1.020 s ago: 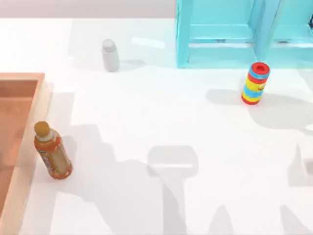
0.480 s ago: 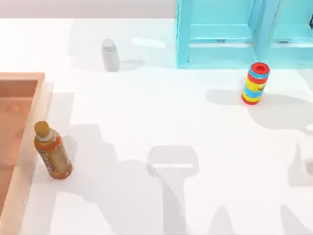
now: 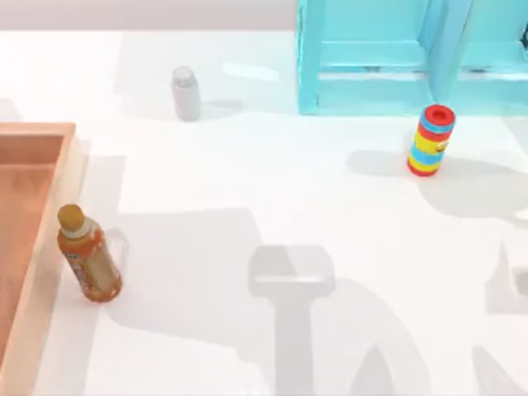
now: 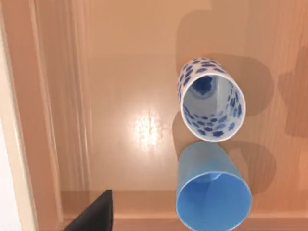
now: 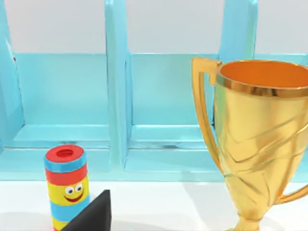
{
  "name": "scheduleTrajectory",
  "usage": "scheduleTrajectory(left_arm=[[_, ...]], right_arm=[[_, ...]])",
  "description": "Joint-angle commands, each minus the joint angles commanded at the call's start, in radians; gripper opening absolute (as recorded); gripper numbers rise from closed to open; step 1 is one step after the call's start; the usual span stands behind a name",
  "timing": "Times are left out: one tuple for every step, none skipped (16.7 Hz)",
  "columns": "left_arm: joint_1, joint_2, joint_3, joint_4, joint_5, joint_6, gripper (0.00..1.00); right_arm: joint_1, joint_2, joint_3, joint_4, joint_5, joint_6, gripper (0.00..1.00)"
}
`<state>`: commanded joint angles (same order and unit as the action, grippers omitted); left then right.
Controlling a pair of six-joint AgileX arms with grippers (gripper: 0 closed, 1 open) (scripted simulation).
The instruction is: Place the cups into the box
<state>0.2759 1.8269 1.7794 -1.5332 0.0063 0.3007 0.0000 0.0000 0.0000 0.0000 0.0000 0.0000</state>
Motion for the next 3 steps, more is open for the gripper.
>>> scheduleTrajectory(left_arm=[[-0.001, -0.001, 0.024, -0.024, 0.0, -0.001, 1.0], [-0.001, -0.002, 0.038, -0.037, 0.0, -0.001, 1.0], [-0.002, -0.002, 0.041, -0.041, 0.0, -0.001, 1.0]], right_arm=[[0.0, 0.0, 0.0, 0.0, 0.0, 0.0, 1.0], [0.0, 0.0, 0.0, 0.0, 0.0, 0.0, 1.0], [0.0, 0.0, 0.0, 0.0, 0.0, 0.0, 1.0]])
